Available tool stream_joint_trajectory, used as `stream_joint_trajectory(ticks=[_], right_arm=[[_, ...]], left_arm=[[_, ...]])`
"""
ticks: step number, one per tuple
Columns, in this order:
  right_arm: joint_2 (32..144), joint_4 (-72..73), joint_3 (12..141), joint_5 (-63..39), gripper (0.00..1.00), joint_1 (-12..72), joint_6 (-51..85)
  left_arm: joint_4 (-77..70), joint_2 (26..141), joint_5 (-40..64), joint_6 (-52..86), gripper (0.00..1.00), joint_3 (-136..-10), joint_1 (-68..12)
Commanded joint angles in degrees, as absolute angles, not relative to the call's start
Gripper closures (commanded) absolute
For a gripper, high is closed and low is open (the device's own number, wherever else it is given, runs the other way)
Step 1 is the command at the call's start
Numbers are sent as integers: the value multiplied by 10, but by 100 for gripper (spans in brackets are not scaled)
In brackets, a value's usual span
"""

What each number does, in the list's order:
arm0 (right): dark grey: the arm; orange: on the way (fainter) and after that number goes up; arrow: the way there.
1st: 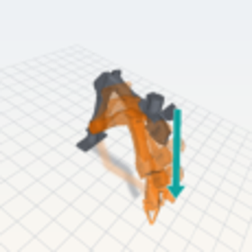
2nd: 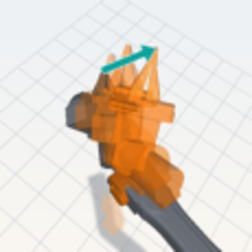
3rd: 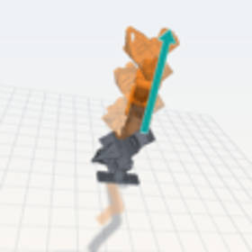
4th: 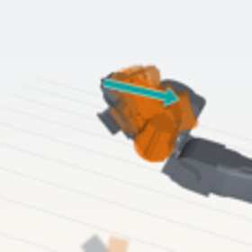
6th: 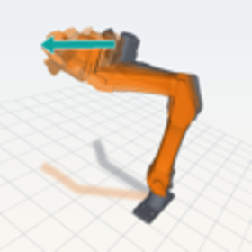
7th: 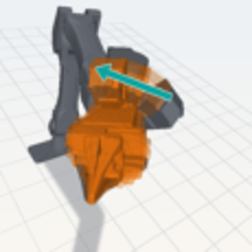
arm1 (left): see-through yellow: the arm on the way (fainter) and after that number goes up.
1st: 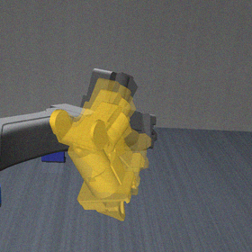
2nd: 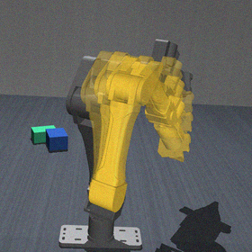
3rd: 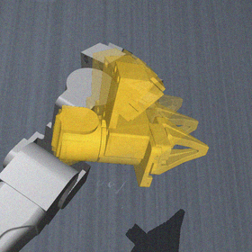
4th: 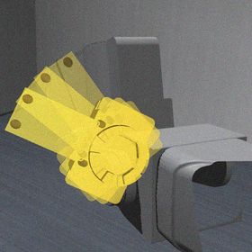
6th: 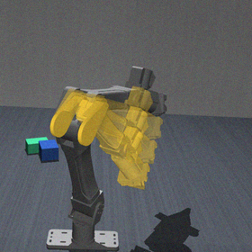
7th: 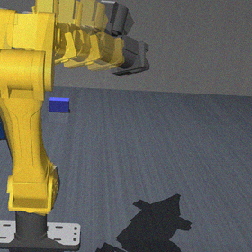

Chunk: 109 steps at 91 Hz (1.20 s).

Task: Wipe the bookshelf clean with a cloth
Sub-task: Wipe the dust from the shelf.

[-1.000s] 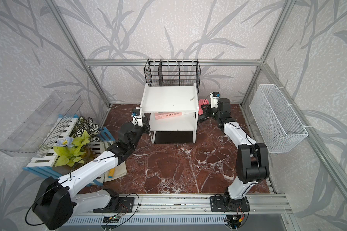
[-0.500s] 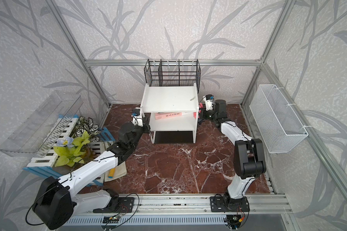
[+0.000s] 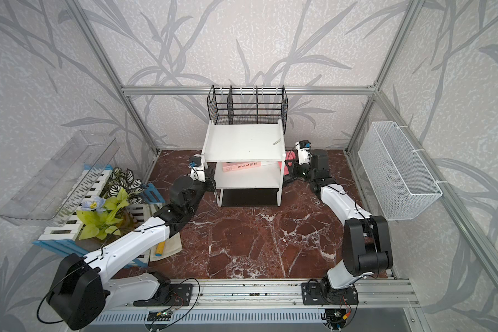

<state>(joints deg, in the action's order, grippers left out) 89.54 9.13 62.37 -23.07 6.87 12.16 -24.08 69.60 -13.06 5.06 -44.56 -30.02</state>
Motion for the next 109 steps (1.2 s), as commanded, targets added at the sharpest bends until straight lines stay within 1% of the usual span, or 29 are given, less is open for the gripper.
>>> stream_joint_trajectory(ticks=[1,11,26,37,59,78,104,109], right_arm=[[902,103,648,-179,100,67,119],[961,78,712,-250,100,68,102],[1029,106,771,-331,100,68,108],[1058,64,817,-383,100,74,102],[1007,113,728,-424,100,82,83],[965,126,681,-447,100,82,69],[912,172,613,-473,100,82,93],[902,175,599,-460,100,82,103]], left_arm=[[-238,714,-109,117,100,-462,-308],[-238,715,-115,115,100,-461,-308],[-240,717,-110,119,100,-460,-308],[-241,722,-110,121,100,-461,-309],[-244,727,-108,120,100,-466,-314],[-245,734,-111,117,100,-474,-320],[-244,740,-118,111,100,-479,-327],[-244,739,-120,110,100,-478,-328]])
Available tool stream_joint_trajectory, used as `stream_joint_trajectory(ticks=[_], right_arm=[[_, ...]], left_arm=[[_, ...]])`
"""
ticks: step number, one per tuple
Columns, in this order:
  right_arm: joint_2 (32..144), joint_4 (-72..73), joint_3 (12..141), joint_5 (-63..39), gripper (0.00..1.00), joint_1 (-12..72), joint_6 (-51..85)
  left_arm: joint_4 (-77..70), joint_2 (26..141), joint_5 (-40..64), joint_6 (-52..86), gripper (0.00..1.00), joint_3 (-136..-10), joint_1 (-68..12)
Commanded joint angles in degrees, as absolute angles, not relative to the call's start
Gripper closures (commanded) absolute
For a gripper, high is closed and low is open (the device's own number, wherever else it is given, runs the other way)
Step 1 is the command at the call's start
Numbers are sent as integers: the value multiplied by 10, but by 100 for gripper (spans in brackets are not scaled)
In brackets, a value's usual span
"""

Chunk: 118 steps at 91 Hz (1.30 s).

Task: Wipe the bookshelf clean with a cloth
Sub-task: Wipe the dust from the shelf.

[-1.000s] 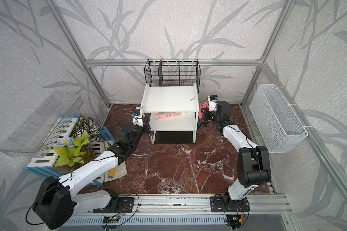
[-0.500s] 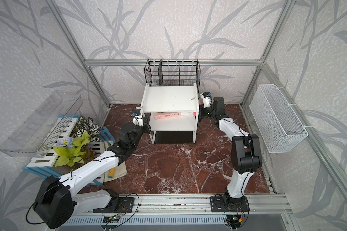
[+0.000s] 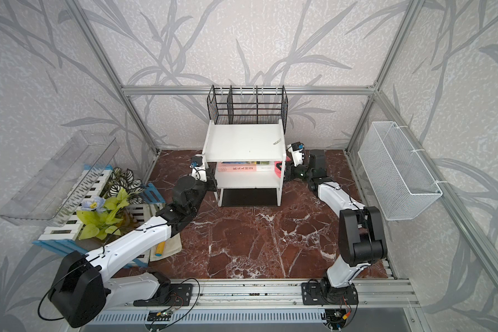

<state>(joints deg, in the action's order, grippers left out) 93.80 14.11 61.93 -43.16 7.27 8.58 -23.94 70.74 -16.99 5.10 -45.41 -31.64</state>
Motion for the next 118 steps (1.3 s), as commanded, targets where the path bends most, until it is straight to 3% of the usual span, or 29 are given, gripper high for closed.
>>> stream_joint_trajectory(ticks=[1,27,55,79,100,118], right_arm=[[900,174,597,-452,100,82,105],[877,90,551,-329,100,89,159],[1079,74,799,-230,100,89,172],[1038,187,868,-260,100,89,138],[1004,271,822,-201,100,89,129],[1082,286,722,-174,100,89,148]], left_arm=[[-244,739,-120,110,100,-478,-328],[-252,730,-132,103,100,-467,-327],[-256,727,-144,101,100,-462,-323],[-250,731,-144,100,100,-466,-321],[-247,732,-147,98,100,-467,-321],[-249,733,-148,98,100,-464,-321]])
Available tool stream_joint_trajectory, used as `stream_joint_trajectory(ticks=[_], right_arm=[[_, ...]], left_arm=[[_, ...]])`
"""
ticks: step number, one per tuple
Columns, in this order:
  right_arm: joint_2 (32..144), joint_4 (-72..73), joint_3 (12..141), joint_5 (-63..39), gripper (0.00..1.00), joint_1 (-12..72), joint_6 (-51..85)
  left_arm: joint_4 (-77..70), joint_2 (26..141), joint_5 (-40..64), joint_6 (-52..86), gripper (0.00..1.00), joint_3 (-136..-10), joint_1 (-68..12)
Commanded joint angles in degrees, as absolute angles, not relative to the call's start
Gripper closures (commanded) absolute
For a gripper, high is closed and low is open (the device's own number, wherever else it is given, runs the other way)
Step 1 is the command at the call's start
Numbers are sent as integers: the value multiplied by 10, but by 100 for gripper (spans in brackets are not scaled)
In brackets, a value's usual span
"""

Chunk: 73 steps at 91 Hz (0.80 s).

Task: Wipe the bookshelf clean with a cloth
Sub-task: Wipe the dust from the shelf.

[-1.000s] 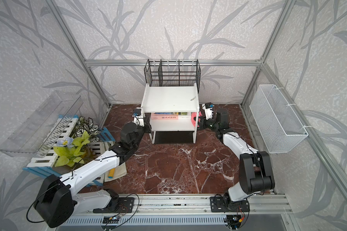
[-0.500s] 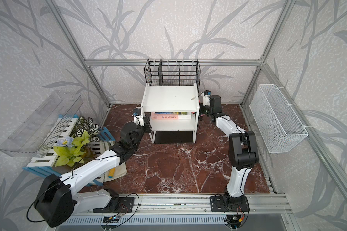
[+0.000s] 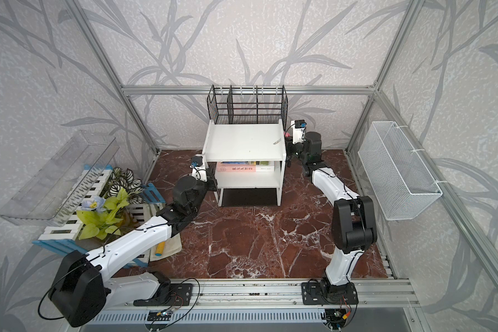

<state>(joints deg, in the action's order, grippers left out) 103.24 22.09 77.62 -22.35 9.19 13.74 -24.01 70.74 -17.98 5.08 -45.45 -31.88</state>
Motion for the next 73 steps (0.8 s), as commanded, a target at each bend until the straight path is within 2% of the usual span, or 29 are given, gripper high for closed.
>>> stream_joint_trajectory(ticks=[1,16,37,46,73], right_arm=[[1086,292,715,-173,100,89,150],[1084,338,681,-191,100,88,191],[1019,247,895,-229,100,88,172],[1026,215,936,-237,100,88,166],[1079,311,739,-206,100,80,236]], left_arm=[[-249,733,-148,98,100,-465,-321],[-243,731,-148,95,100,-465,-320],[-241,727,-145,97,100,-463,-321],[-246,728,-144,101,100,-460,-321],[-249,733,-141,100,100,-461,-320]])
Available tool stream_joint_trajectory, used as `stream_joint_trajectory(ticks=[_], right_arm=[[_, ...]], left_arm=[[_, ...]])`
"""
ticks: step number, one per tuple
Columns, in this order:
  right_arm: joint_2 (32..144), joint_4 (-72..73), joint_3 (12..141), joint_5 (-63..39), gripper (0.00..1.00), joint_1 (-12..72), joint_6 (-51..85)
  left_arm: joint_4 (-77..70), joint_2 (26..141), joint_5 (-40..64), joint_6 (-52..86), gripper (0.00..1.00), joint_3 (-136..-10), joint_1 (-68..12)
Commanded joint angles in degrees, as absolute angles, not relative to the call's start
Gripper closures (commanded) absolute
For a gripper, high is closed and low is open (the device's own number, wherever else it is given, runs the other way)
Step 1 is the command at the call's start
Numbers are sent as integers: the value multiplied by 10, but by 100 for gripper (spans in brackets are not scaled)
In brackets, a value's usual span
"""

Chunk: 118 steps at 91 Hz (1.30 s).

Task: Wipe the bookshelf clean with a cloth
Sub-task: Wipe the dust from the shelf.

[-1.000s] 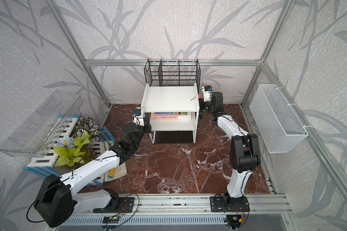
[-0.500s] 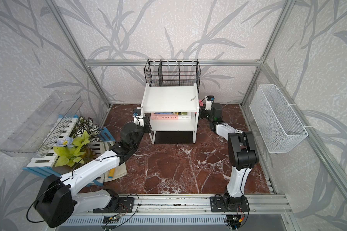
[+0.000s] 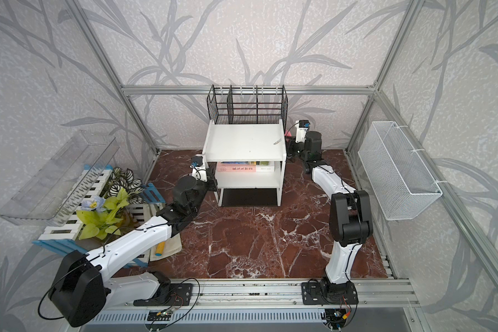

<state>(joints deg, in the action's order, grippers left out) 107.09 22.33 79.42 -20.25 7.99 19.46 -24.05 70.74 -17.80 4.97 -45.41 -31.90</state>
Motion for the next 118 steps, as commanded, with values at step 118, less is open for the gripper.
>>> stream_joint_trajectory(ticks=[118], right_arm=[[965,240,812,-306,100,33,418]], left_arm=[[-241,741,-150,113,100,-468,-323]])
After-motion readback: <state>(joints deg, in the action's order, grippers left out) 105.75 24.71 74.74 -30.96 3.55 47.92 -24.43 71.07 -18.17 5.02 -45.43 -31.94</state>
